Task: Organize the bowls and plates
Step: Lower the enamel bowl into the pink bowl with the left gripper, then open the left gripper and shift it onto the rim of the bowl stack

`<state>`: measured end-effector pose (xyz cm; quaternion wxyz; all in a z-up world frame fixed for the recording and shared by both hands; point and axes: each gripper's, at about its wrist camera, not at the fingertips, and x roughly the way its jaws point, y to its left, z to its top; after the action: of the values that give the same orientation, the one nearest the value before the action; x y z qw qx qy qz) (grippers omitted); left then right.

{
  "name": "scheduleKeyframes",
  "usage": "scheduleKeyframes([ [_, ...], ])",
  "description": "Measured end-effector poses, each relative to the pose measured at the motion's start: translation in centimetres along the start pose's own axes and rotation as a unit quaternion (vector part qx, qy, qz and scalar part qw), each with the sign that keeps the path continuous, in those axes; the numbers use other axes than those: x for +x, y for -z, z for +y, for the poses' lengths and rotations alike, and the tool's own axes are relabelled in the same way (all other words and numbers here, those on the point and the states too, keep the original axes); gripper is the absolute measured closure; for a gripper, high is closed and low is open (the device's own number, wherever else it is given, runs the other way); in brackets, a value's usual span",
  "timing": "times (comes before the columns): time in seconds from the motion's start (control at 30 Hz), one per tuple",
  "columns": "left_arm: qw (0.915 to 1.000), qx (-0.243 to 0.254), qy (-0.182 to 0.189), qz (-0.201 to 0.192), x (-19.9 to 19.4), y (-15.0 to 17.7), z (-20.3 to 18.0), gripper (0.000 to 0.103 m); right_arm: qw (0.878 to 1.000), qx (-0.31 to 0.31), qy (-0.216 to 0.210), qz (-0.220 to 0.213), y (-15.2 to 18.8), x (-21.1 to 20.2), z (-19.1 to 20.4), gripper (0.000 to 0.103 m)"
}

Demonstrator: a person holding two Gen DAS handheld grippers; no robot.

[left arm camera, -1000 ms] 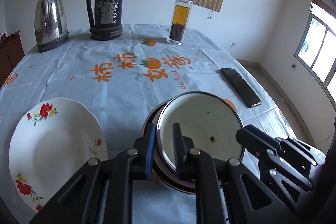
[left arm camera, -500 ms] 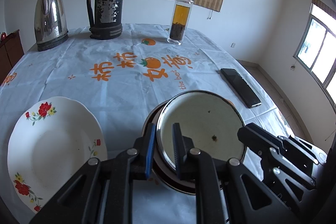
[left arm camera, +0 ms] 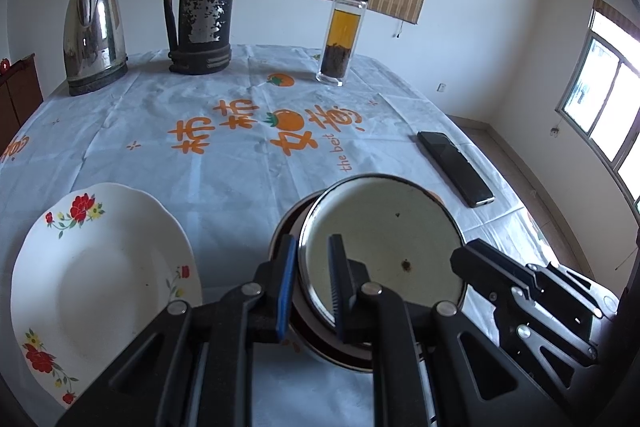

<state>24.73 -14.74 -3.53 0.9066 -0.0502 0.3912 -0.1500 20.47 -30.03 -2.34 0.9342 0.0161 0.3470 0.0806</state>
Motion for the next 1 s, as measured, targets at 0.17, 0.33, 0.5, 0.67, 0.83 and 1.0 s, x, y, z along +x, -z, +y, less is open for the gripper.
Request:
scheduleKeyframes([
  [0.17, 1.0000, -0.001, 0.000, 0.000, 0.1, 0.0, 0.0, 0.090, 1.000, -0.005, 0.001, -0.003, 0.2, -0.1, 0.2, 0.090],
  [0.33, 1.0000, -0.003, 0.003, 0.000, 0.0, 0.0, 0.0, 0.089, 1.000, -0.005, 0.000, -0.005, 0.2, -0.2, 0.2, 0.090],
  [0.5, 1.0000, -0.005, 0.003, 0.000, 0.0, 0.0, 0.1, 0.088, 1.000, -0.003, -0.003, -0.007, 0.2, -0.3, 0.1, 0.090],
  [0.67, 0.9999, -0.005, 0.011, -0.002, -0.2, 0.0, 0.1, 0.080, 1.000, -0.008, -0.014, -0.009, 0.1, -0.4, 0.6, 0.090],
  [0.83, 0.9999, -0.008, 0.011, -0.004, -0.2, -0.1, 0.2, 0.070, 1.000, -0.017, -0.012, -0.019, 0.1, -0.8, 1.2, 0.090],
  [1.0, 0.9999, -0.009, 0.008, -0.011, -0.4, -0.1, 0.3, 0.058, 1.000, -0.018, -0.006, -0.020, 0.0, -0.9, 1.2, 0.090],
])
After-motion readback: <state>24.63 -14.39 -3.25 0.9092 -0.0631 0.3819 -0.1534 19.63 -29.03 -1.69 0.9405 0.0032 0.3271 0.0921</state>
